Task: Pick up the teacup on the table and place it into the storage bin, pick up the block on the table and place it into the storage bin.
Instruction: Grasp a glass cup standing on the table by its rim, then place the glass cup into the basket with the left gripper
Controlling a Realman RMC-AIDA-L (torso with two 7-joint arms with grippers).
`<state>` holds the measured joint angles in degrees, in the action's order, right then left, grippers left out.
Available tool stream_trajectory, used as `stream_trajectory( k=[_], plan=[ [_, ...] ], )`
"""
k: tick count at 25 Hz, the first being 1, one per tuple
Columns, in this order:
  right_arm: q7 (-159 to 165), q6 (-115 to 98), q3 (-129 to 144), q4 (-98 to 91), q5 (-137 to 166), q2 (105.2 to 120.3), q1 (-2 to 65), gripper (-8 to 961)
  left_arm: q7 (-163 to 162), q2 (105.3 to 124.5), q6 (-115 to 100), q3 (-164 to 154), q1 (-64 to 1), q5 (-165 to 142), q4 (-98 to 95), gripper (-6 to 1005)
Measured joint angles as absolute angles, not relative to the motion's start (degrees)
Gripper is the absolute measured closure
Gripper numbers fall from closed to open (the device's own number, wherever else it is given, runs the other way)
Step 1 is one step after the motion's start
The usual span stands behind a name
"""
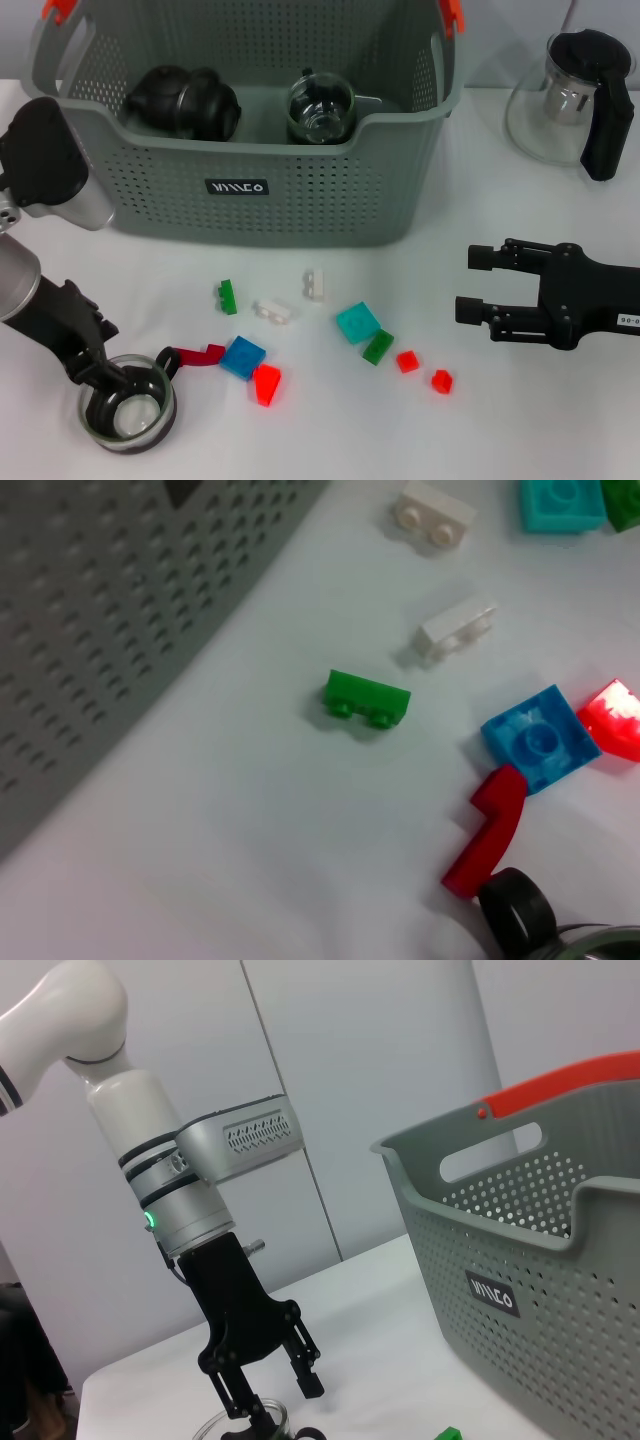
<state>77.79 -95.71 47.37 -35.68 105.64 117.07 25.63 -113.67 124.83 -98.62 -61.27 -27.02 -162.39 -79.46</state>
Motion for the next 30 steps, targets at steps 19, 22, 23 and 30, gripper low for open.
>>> stream_trajectory(
  k=[19, 22, 23, 30],
  plan=[
    [77.6, -95.7, 47.6, -35.7, 105.6, 117.07, 25.3, 132, -114.8, 124.46, -99.6, -61.2, -28.4, -163.3, -76.7, 731],
    [77.5, -95.7, 47.4, -35.7, 105.6, 117.07, 25.2, 132, -115.0, 124.45, -100.2, -61.0, -28.4, -163.1, -77.1, 800],
    [77.5, -95.7, 47.4, -35.7, 105.6, 117.07, 25.2, 132, -115.0, 124.45, -100.3, -61.0, -28.4, -163.1, -77.1, 823],
    [77.5, -95.8, 47.4, -35.7, 105.6, 117.00, 25.3, 132, -114.2, 124.22, -101.4, -57.5, -29.5, -161.7, -77.0, 954]
  ],
)
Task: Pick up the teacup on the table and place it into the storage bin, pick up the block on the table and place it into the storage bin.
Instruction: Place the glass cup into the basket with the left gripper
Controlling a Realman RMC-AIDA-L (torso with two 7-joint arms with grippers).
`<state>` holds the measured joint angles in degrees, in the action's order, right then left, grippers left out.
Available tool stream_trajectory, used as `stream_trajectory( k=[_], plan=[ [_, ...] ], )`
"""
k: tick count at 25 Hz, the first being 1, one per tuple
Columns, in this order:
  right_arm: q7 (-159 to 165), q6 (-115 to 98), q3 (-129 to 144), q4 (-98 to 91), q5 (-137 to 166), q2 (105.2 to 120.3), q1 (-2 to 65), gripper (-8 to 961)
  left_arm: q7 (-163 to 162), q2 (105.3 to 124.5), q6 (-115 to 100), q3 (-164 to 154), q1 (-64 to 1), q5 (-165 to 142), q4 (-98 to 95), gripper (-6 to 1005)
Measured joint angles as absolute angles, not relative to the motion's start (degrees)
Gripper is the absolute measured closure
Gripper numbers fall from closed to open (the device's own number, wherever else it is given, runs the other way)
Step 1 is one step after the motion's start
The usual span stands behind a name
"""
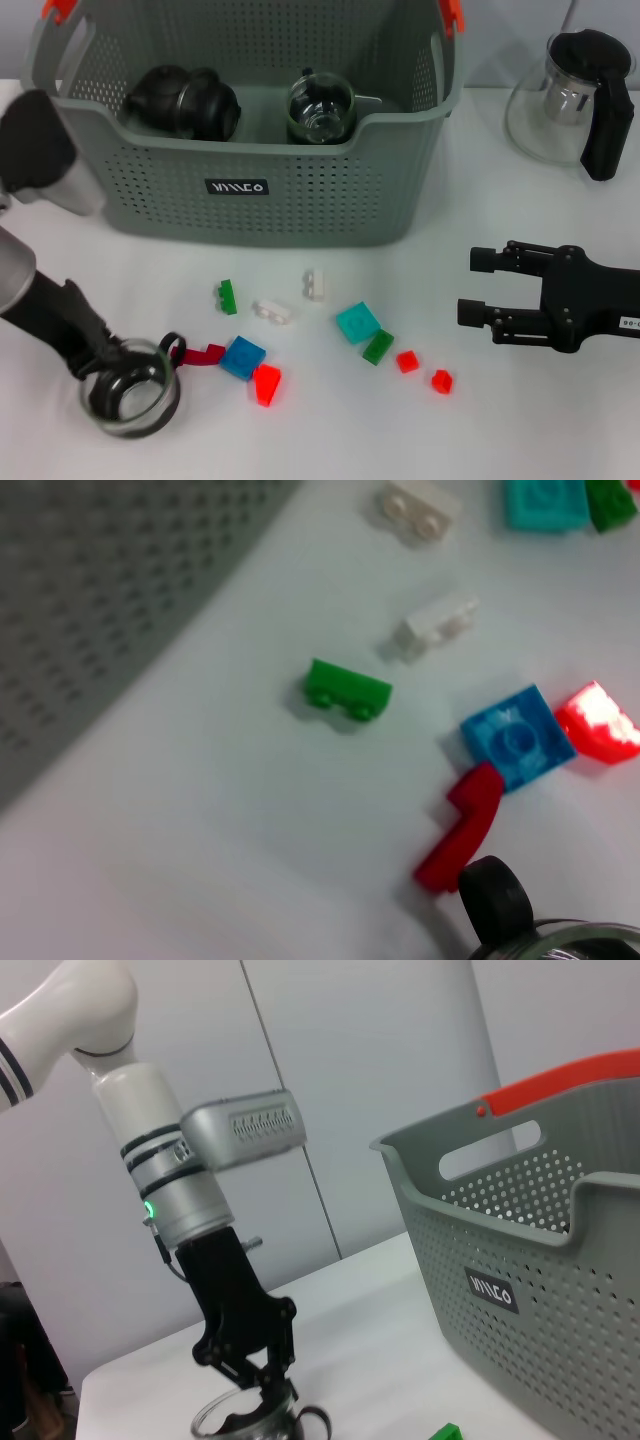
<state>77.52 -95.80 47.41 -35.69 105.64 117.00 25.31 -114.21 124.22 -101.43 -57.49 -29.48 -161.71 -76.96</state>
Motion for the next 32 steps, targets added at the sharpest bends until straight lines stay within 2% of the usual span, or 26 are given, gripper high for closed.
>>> stream_trajectory(
  k=[4, 10, 11, 15, 26, 28, 32],
  plan=[
    [77.5, -95.8, 47.5, -35.7, 105.6, 116.99, 25.4, 132, -108.9, 122.93, -104.6, -48.0, -30.6, -153.3, -76.2, 961],
    [77.7, -96.0, 47.5, -35.7, 105.6, 116.98, 25.4, 131, -99.0, 115.82, -116.8, -24.2, -37.0, -139.4, -61.3, 960],
    [77.8, -96.0, 47.6, -35.7, 105.6, 116.98, 25.4, 131, -98.2, 115.26, -117.8, -21.5, -37.5, -137.7, -60.1, 960],
    [77.9, -96.1, 47.7, -35.7, 105.6, 116.91, 25.3, 131, -97.9, 114.81, -118.4, -19.0, -37.9, -134.1, -58.8, 959],
    [77.9, -96.5, 47.4, -35.7, 105.6, 116.80, 25.1, 130, -115.6, 113.33, -108.3, -24.8, -48.3, -117.8, -58.5, 957],
    [78.0, -96.6, 47.5, -35.7, 105.6, 116.81, 25.1, 130, -118.5, 112.77, -103.0, -28.4, -49.8, -118.2, -59.0, 957],
    [78.5, -97.1, 47.3, -35.7, 105.6, 116.88, 25.1, 130, -126.1, 110.31, -89.6, -39.2, -54.3, -123.5, -59.0, 956]
  ],
)
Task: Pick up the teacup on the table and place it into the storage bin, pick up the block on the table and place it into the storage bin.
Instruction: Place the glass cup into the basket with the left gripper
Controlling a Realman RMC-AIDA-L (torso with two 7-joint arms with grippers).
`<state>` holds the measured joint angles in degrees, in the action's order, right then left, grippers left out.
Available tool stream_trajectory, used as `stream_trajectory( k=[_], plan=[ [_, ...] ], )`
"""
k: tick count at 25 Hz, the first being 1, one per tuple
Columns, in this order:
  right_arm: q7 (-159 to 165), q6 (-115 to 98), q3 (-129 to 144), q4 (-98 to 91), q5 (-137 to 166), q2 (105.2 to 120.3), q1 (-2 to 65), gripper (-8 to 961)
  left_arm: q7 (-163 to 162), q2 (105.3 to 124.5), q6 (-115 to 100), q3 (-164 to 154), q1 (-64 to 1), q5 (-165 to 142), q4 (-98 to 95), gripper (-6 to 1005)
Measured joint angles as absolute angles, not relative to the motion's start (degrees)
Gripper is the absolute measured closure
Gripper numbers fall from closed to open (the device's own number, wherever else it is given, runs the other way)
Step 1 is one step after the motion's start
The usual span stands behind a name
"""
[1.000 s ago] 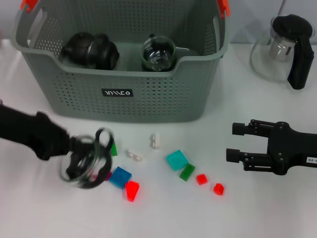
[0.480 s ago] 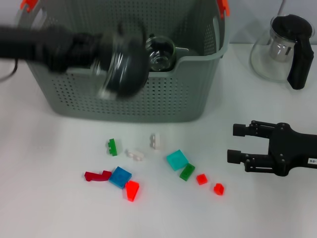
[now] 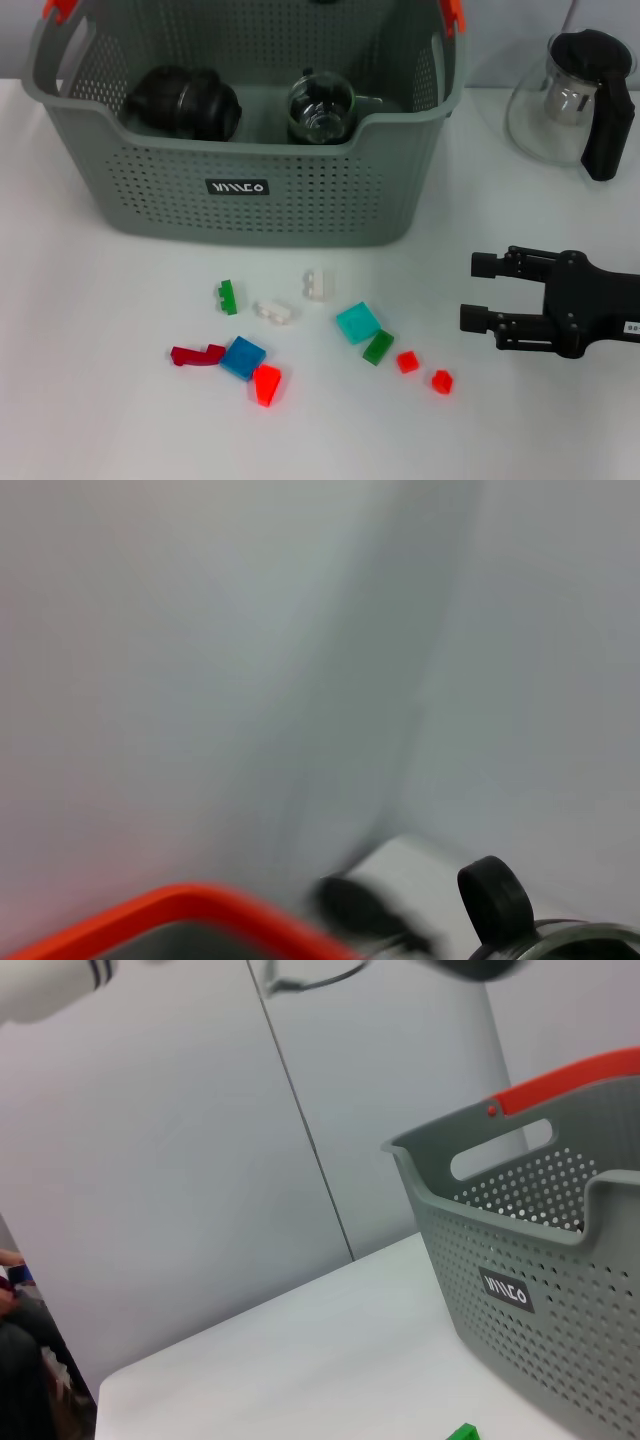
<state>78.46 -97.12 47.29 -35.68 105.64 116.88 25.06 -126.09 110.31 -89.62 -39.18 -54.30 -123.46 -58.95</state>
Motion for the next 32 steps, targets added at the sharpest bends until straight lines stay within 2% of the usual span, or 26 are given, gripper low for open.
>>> stream_trajectory(
  k=[3, 5, 16, 18, 22, 32],
  plan=[
    [78.6, -97.2, 47.3, -35.7, 105.6, 116.97, 25.2, 130, -129.7, 110.41, -82.6, -43.7, -57.8, -131.6, -58.5, 955],
    [78.6, -97.2, 47.3, -35.7, 105.6, 117.06, 25.2, 130, -131.6, 111.47, -77.9, -47.5, -59.1, -136.3, -58.3, 955],
    [78.6, -96.9, 47.3, -35.7, 105.6, 117.16, 25.1, 129, -134.8, 121.97, -53.0, -62.4, -59.9, -160.6, -50.6, 953],
    [78.6, -96.9, 47.3, -35.7, 105.6, 117.16, 25.0, 129, -134.7, 122.98, -51.0, -62.9, -59.9, -162.5, -49.6, 952],
    [78.6, -97.0, 47.3, -35.6, 105.6, 117.16, 24.9, 130, -134.9, 123.67, -47.5, -64.2, -59.8, -163.4, -48.0, 952],
    [78.6, -96.7, 47.3, -34.6, 105.6, 116.75, 24.8, 130, -134.9, 123.89, -42.5, -65.6, -59.6, -163.6, -44.9, 950]
  ],
)
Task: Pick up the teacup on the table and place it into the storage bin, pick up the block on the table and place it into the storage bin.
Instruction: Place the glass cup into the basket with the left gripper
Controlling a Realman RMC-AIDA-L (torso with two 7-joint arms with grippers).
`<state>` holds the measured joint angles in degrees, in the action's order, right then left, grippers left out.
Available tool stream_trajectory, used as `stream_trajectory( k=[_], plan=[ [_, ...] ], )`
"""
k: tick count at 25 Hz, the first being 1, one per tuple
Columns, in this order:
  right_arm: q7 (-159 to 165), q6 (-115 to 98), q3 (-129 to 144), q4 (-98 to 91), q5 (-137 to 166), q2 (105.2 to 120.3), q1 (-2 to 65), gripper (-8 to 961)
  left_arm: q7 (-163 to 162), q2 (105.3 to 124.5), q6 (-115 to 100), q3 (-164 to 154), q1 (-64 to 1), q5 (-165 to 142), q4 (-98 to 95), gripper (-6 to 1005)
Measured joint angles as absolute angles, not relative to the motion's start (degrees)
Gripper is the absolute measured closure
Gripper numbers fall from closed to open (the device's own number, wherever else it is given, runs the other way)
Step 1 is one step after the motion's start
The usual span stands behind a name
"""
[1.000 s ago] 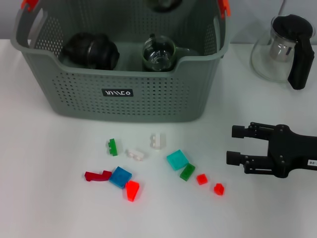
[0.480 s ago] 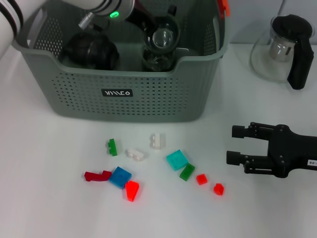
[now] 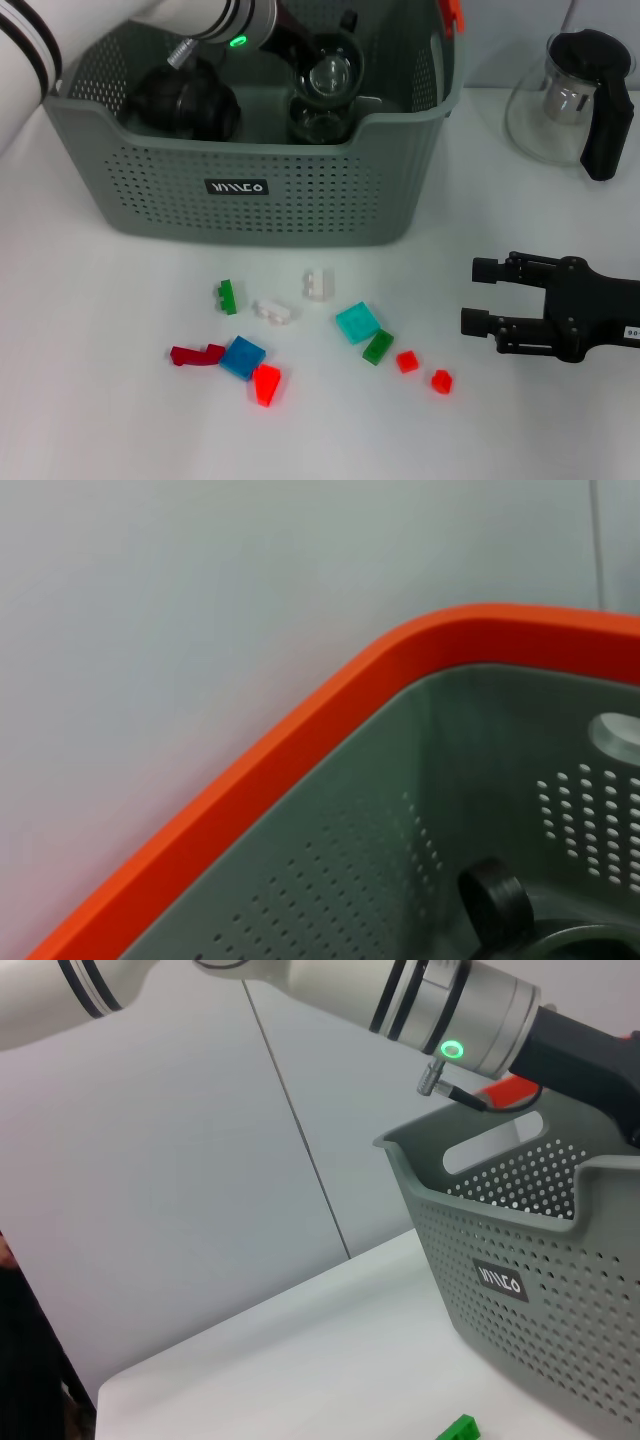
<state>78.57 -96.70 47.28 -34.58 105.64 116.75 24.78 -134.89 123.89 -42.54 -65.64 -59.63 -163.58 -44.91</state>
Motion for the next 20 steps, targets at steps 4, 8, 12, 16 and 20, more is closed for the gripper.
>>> stream_trajectory(
  k=[4, 8, 12, 16, 20],
  plan=[
    [78.6, -96.7, 47.3, -34.5, 105.6, 116.73, 24.8, 130, -134.9, 123.91, -42.0, -66.7, -59.6, -163.6, -44.2, 949],
    [78.6, -96.7, 47.3, -34.5, 105.6, 116.66, 24.8, 129, -134.9, 123.93, -42.0, -67.3, -59.7, -163.6, -43.8, 948],
    [78.6, -96.6, 47.3, -34.5, 105.6, 116.62, 24.8, 131, -134.9, 123.93, -41.9, -67.4, -59.7, -163.7, -43.6, 893],
    [78.6, -96.5, 47.3, -34.5, 105.6, 116.63, 24.9, 130, -135.0, 123.93, -42.0, -67.4, -59.7, -163.7, -43.6, 839],
    [78.6, -96.5, 47.3, -34.4, 105.6, 116.63, 24.9, 130, -135.0, 123.96, -42.2, -67.3, -59.6, -163.7, -43.9, 760]
  ],
)
